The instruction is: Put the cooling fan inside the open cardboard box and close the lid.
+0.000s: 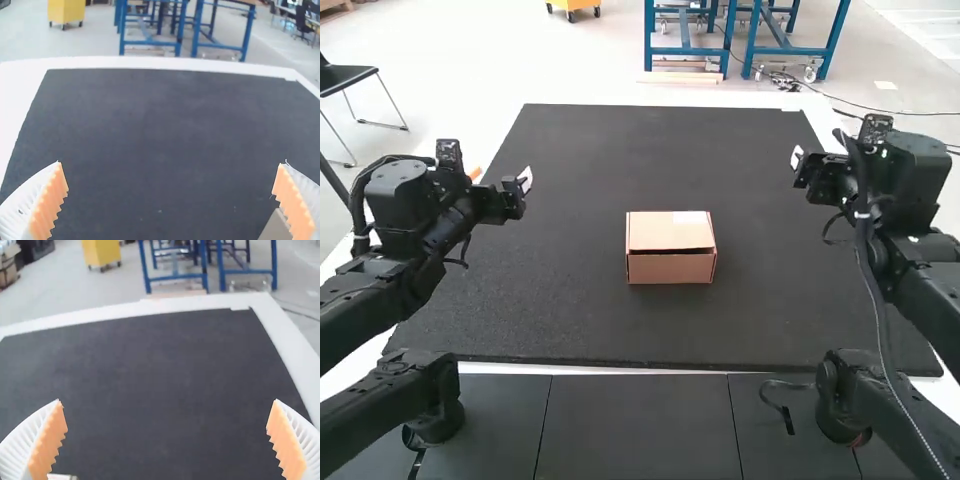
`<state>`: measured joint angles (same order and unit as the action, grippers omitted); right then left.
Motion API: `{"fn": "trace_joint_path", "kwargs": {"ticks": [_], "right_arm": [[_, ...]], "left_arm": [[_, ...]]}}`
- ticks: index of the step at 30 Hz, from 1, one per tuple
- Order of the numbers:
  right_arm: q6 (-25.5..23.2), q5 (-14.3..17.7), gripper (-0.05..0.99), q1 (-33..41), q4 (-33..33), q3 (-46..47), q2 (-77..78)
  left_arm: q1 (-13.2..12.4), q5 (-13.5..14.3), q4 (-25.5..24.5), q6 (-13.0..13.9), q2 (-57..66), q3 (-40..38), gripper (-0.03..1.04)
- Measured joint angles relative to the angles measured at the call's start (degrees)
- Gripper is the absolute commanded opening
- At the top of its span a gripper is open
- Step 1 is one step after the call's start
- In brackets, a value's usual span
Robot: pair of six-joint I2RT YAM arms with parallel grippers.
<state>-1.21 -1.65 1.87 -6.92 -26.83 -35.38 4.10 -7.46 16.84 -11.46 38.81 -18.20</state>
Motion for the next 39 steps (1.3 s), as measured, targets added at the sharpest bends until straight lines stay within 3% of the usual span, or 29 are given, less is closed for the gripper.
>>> {"fn": "trace_joint_path", "kwargs": {"ticks": [5, 10, 18, 22, 29, 33, 36, 39], "right_arm": [[0.0, 0.2, 0.91, 1.7, -6.7, 7.1, 2.0], [-1.1, 0.5, 0.91, 1.9, -10.0, 13.8, 6.5], [-1.7, 0.6, 0.91, 2.6, -10.9, 20.4, 18.6], [-1.4, 0.6, 0.91, 2.6, -11.0, 24.1, 25.1], [-1.2, 1.1, 0.91, 2.6, -7.6, 26.6, 35.1], [-0.4, 2.1, 0.91, 2.7, -2.4, 26.6, 35.0], [0.2, 2.6, 0.91, 3.1, 1.9, 26.6, 35.0], [0.4, 3.9, 0.91, 3.1, 2.8, 26.6, 35.0]], "left_arm": [[-3.5, -2.3, 3.8, -0.4, -5.4, 5.2, 0.97], [-3.1, -3.3, 5.6, -0.9, -14.8, 12.5, 0.96], [-2.6, -3.8, -3.7, -2.1, -37.1, 17.9, 0.96], [-2.6, -4.6, -6.9, -3.0, -37.9, 17.9, 0.97], [-2.6, -4.8, -9.1, -3.3, -38.1, 17.9, 0.97], [-2.6, -4.8, -10.1, -3.2, -38.1, 17.9, 0.97], [-2.6, -4.3, -16.0, -2.0, -38.2, 17.9, 0.97], [-2.7, -4.2, -15.0, -1.2, -38.1, 17.9, 0.97]]}}
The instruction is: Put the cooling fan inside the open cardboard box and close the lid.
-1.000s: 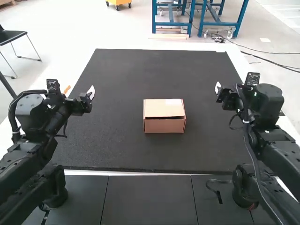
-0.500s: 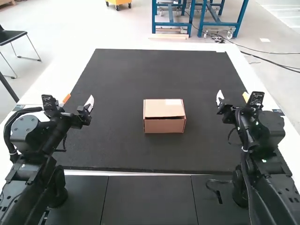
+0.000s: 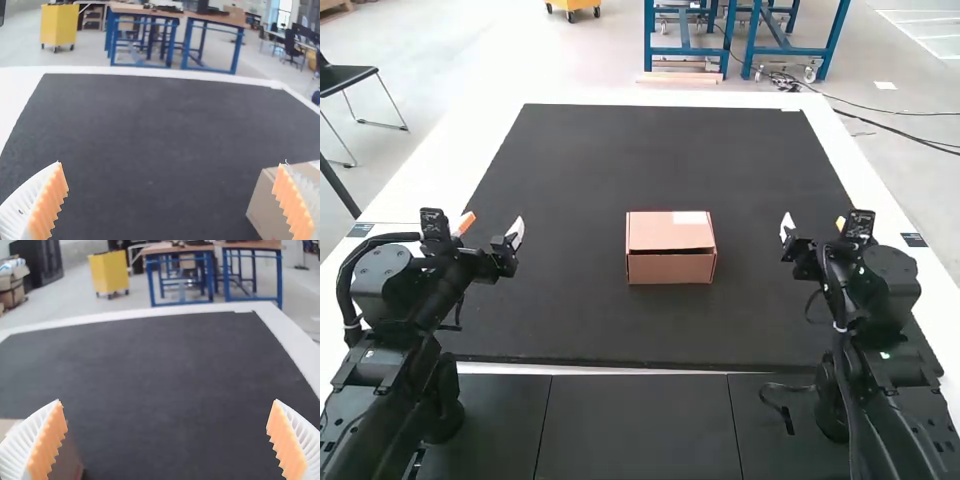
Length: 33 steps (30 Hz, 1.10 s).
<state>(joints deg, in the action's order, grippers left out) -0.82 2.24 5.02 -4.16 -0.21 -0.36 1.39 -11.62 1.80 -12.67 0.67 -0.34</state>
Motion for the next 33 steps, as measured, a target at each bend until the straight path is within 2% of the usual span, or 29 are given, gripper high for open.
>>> {"fn": "trace_joint_path", "kwargs": {"ticks": [3, 9, 33], "right_arm": [[0.0, 1.2, 0.91, 0.0, 2.7, 0.0, 0.0], [0.0, 2.3, 0.91, 0.0, 3.3, 0.0, 0.0], [0.0, 2.3, 0.91, 0.0, 3.3, 0.0, 0.0]], "left_arm": [[0.0, 0.0, -0.1, 0.6, 0.0, 0.0, 0.97], [0.0, 0.1, -0.1, 1.0, 0.0, 0.0, 0.97], [0.0, 0.3, -0.1, 1.1, 0.0, 0.0, 0.97]]}}
